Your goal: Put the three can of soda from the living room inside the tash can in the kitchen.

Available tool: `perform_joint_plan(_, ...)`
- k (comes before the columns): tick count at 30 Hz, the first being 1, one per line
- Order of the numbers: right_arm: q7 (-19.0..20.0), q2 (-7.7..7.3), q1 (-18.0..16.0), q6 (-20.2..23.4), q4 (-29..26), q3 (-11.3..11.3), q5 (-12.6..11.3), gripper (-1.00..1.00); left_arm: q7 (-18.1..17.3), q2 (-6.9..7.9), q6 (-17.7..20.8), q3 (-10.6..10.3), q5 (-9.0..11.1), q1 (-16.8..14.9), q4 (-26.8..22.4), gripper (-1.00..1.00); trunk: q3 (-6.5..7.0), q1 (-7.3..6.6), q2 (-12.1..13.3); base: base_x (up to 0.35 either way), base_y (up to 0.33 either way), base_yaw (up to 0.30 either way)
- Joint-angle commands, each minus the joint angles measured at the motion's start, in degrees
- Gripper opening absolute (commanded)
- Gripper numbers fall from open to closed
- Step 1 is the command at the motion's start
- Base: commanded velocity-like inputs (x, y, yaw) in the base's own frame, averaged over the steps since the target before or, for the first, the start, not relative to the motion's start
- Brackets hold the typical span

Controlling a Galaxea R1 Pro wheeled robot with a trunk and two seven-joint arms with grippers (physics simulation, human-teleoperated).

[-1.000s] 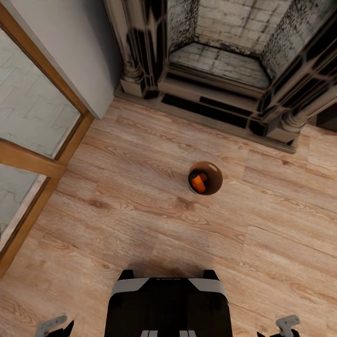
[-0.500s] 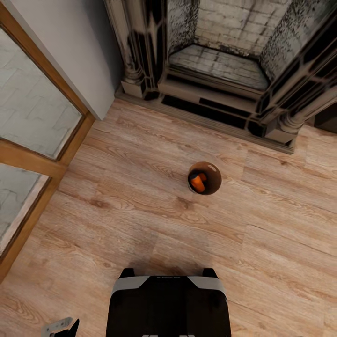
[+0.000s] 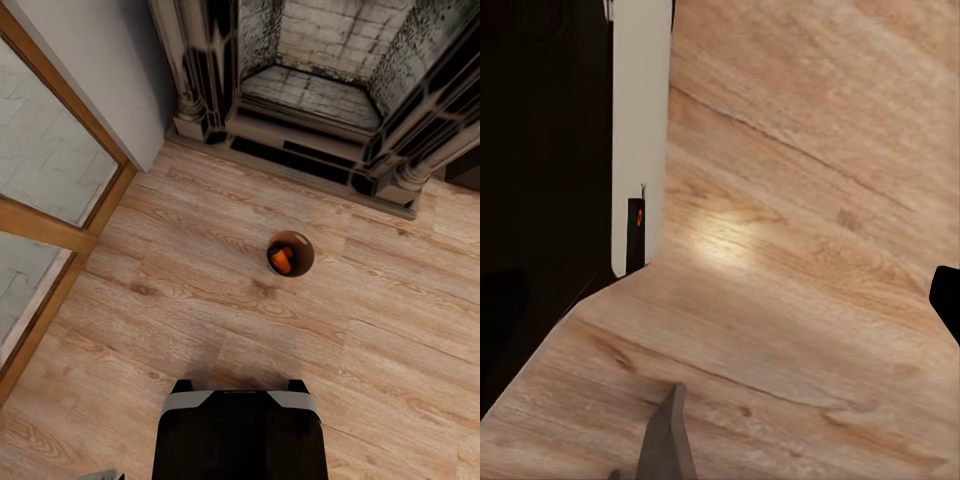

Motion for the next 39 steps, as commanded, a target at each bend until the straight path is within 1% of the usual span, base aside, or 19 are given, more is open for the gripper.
perform_joint_plan(1, -0.02, 0.02, 0.00, -0.02, -0.01, -0.05, -0.01, 1.00, 0.64, -0.02, -0.01, -0.38, 0.00, -0.02, 0.05, 1.00, 0.19, -0.22, 0.42, 0.000, 0.000, 0.000)
perform_joint_plan(3, -0.05, 0.04, 0.00, -0.03, -0.01, -0.12, -0.04, 1.00, 1.21, -0.03, -0.01, -1.03, 0.00, -0.02, 0.09, 1.00, 0.55, -0.66, 1.22, 0.000, 0.000, 0.000)
perform_joint_plan(5, -0.54, 0.06, 0.00, -0.01, 0.01, -0.13, -0.08, 1.00, 1.56, -0.04, 0.00, -2.19, -0.02, -0.01, 0.16, 1.00, 0.90, -1.10, 2.02, 0.000, 0.000, 0.000)
perform_joint_plan(7, -1.08, 0.07, 0.00, 0.03, 0.06, -0.13, -0.09, 1.00, 1.66, -0.04, 0.03, -2.77, -0.04, -0.02, 0.19, 1.00, 1.26, -1.54, 2.82, 0.000, 0.000, 0.000)
perform_joint_plan(10, -4.06, 0.08, 0.00, 0.33, 1.43, -0.09, -0.08, 1.00, 1.97, -0.05, 0.14, -4.25, -0.07, -0.01, 0.21, 1.00, 1.80, -2.20, 4.03, 0.000, 0.000, 0.000)
perform_joint_plan(13, -6.04, 0.08, 0.00, 0.47, 2.96, -0.02, -0.08, 1.00, 2.07, -0.05, 0.25, -5.17, -0.08, -0.01, 0.22, 1.00, 2.34, -2.86, 5.23, 0.000, 0.000, 0.000)
perform_joint_plan(16, -6.72, 0.13, 0.00, 0.53, 3.49, 0.02, -0.10, 1.00, 2.11, -0.05, 0.29, -5.49, -0.08, 0.00, 0.23, 1.00, 2.88, -3.52, 6.43, 0.000, 0.000, 0.000)
perform_joint_plan(20, -7.31, 0.89, 0.00, 0.45, 3.61, 0.02, -0.10, 1.00, 2.14, -0.05, 0.32, -5.76, -0.09, 0.00, 0.23, 1.00, 3.70, -4.40, 8.04, 0.000, 0.000, 0.000)
perform_joint_plan(24, -7.45, 1.29, 0.00, 0.13, 3.48, -0.02, -0.11, 1.00, 2.15, -0.05, 0.33, -5.83, -0.09, -0.01, 0.23, 1.00, 4.68, -5.28, 9.64, 0.000, 0.000, 0.000)
perform_joint_plan(39, -7.52, 1.40, 0.00, -0.04, 3.41, -0.18, -0.16, 1.00, 2.15, 0.02, 0.35, -5.86, -0.09, 0.00, 0.28, 1.00, 8.67, -8.57, 15.66, 0.000, 0.000, 0.000)
